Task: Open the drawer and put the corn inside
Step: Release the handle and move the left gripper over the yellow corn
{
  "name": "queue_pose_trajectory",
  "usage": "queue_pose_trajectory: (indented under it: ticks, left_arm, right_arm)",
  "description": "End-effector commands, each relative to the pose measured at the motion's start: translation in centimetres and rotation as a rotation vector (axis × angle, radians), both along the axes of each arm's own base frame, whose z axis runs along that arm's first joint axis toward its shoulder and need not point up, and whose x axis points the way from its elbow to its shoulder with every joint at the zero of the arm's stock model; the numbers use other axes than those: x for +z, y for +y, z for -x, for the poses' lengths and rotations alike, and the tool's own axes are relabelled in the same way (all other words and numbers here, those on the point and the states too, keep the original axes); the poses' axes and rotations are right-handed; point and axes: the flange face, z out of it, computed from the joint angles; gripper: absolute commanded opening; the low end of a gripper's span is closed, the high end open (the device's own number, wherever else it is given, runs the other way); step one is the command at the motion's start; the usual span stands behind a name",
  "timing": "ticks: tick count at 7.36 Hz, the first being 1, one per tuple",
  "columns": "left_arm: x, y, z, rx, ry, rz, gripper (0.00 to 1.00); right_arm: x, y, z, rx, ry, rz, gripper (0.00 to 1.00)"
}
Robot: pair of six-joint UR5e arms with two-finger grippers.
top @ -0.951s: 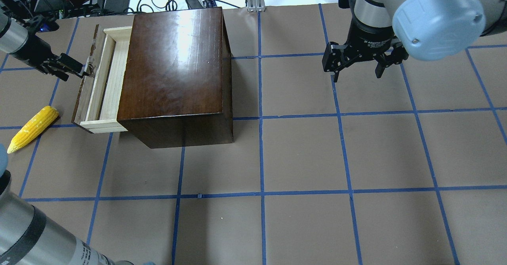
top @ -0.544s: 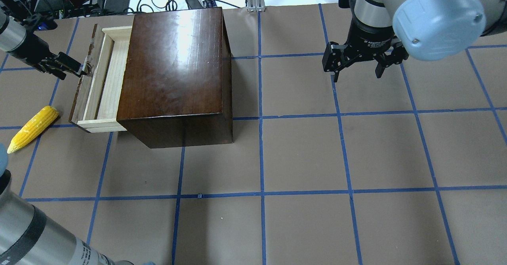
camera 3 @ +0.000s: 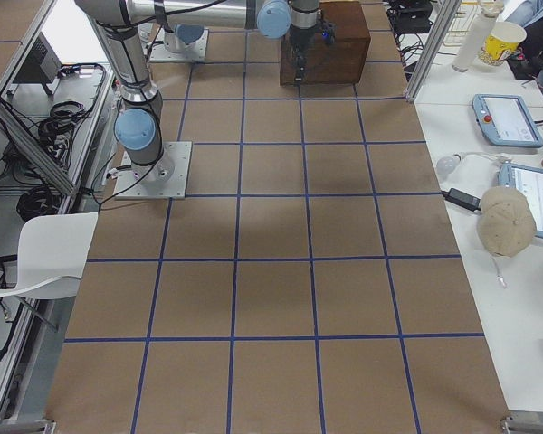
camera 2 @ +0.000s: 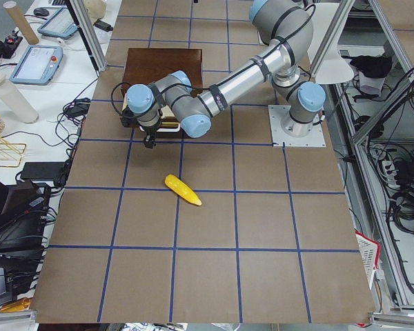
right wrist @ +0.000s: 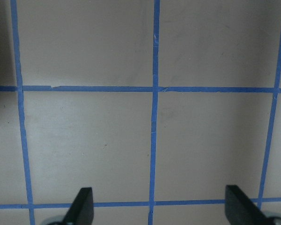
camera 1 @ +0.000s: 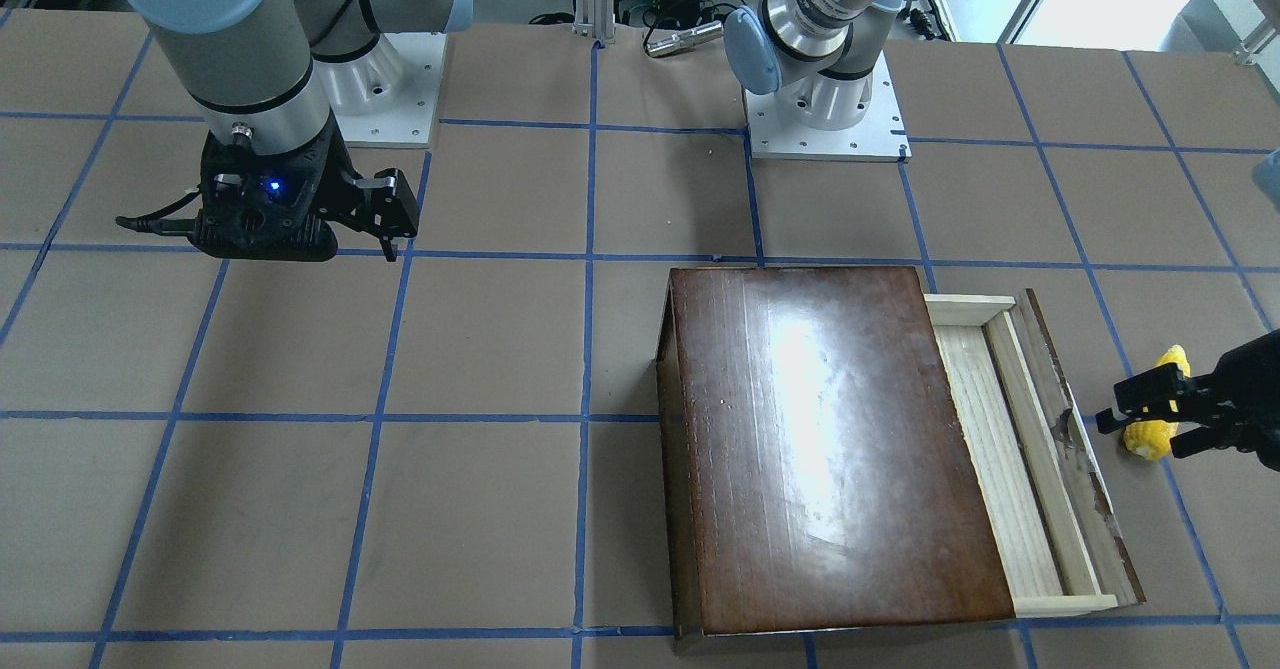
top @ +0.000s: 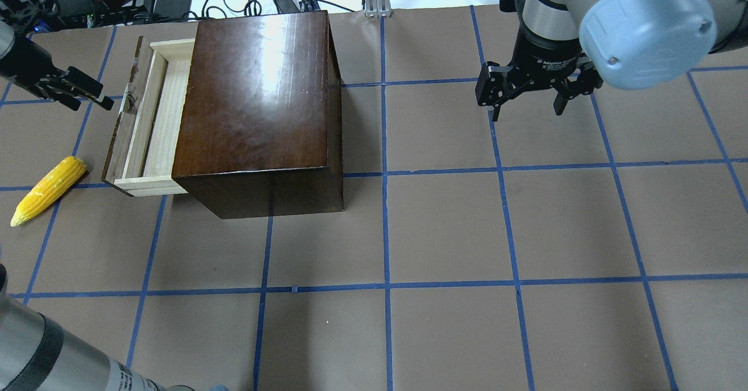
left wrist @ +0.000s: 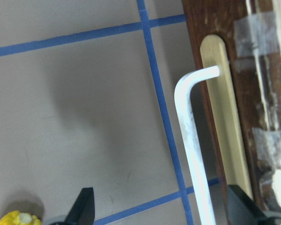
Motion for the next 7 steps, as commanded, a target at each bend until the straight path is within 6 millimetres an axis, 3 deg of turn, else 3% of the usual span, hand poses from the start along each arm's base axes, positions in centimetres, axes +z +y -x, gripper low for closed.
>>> queue_pose_trajectory:
  ticks: [1, 2, 3, 5, 7]
  left_arm:
    - [3.1, 0.7, -2.3, 0.004, -0.101, -0.021, 1.00]
    - [3.1, 1.1, -3.5, -0.015, -0.125, -0.028, 1.00]
    - [2.4, 2.2, -6.0, -0.104, -0.143, -0.041, 1.00]
    - [-0.3, 4.2, -10.2, -0.262, -0.130, -0.049, 1.00]
    - [-3.2, 5.1, -10.6, -0.389, -0.185, -0.056, 1.00]
  right_arm:
    - [0.0, 0.0, 0.0, 0.000, 0.000, -0.001, 1.00]
    - [0.0, 0.0, 0.0, 0.000, 0.000, -0.001, 1.00]
    - [0.0, 0.0, 0.0, 0.000, 0.000, 0.001, 1.00]
    - [0.1, 0.0, 0.0, 0.000, 0.001, 0.002, 1.00]
    - [0.0, 0.0, 0.0, 0.000, 0.000, 0.001, 1.00]
